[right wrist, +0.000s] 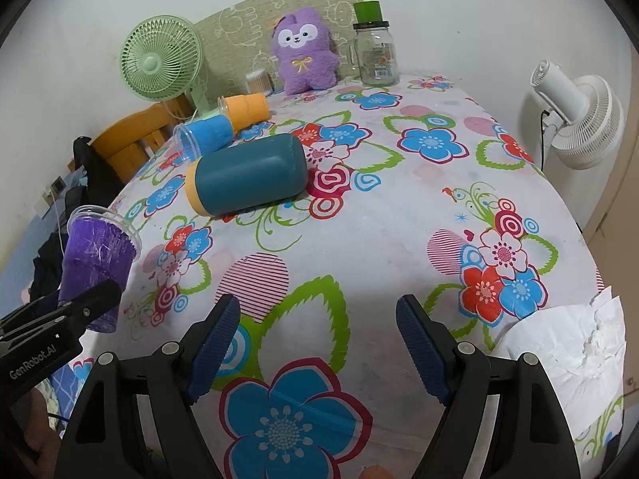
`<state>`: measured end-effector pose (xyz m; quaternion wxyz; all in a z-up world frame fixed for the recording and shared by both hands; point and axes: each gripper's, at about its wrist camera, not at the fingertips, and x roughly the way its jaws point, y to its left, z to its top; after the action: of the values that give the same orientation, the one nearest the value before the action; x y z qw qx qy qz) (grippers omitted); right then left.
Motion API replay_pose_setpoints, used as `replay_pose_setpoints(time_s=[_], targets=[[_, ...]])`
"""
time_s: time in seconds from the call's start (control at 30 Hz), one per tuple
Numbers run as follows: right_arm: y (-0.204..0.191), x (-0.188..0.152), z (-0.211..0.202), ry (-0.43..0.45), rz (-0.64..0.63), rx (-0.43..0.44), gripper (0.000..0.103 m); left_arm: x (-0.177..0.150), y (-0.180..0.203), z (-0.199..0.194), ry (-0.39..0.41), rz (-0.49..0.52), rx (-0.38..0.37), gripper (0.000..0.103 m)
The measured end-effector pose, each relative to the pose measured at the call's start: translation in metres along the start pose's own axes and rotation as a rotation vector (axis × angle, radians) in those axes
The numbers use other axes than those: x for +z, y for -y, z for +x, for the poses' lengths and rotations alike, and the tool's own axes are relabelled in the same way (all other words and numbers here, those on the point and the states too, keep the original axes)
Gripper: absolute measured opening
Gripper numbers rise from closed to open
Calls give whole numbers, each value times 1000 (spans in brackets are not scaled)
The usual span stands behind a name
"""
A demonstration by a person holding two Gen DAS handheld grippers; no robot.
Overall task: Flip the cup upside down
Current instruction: 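Rotate the held purple cup with the left gripper until its base faces up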
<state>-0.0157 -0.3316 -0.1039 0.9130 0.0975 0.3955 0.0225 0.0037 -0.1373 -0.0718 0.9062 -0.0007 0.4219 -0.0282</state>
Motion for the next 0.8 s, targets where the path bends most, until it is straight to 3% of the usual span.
replay_pose_setpoints(time_s=[0.8], targets=[[-5, -1, 2, -11, -6, 2, 83, -2, -8, -3, -12, -9, -4, 64]])
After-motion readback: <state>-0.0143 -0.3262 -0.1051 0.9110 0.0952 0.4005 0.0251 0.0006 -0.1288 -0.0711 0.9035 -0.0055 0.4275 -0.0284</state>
